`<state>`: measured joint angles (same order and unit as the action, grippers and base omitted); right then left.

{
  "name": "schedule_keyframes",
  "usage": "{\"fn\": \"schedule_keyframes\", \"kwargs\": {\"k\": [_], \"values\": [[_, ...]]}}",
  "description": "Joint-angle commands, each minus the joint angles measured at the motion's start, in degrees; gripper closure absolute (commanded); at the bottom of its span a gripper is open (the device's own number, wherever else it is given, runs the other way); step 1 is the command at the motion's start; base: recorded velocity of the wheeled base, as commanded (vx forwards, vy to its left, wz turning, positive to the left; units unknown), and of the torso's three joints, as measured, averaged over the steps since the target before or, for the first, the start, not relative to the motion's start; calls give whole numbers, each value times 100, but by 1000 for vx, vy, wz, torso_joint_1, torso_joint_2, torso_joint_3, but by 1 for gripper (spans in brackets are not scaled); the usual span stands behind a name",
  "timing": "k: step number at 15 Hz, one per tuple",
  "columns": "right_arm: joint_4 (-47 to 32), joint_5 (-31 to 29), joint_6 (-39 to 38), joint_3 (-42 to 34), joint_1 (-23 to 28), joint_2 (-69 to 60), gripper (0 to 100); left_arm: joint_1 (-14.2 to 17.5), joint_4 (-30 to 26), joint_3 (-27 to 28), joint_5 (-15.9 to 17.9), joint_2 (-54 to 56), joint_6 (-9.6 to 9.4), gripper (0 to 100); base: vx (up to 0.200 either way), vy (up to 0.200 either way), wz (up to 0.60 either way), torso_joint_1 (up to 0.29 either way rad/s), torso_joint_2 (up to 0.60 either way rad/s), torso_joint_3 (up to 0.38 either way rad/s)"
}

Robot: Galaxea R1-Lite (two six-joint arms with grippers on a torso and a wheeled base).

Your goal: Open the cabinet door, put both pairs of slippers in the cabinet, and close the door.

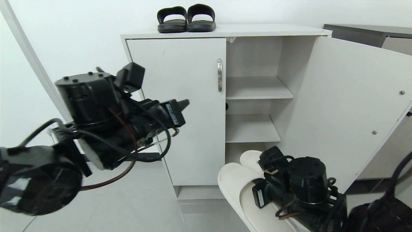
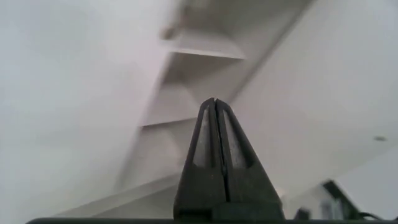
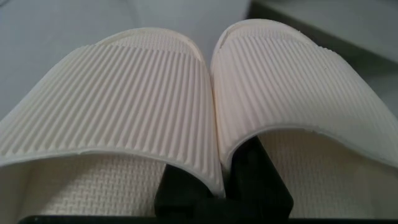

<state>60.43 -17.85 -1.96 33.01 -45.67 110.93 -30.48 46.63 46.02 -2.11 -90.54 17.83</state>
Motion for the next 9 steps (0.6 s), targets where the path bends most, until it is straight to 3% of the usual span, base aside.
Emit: {"fn": "schedule_keyframes", "kwargs": {"k": [1,3,4,6,9], "values": [[4,-755,-67,777,330,728,100,270,-717,-1042,-1055,1750,-746,100,0,0,0,0,0,0],[-14,-1089,-226,1137,532,886,100,279,-1297,-1587,-2215,2981,-1124,100,0,0,0,0,0,0],[-14,-1221,-234,1208,603,904,100,499,-1648,-1807,-2733,3640,-1168,100,0,0,0,0,0,0],[-14,-1590,-226,1339,664,930,100,1931,-2782,-2273,-2751,5055,-1159,100,0,0,0,0,0,0],[-22,-1599,-226,1454,673,1009,100,2889,-4285,-2994,-2733,7296,-1195,100,0,0,0,0,0,0]]}}
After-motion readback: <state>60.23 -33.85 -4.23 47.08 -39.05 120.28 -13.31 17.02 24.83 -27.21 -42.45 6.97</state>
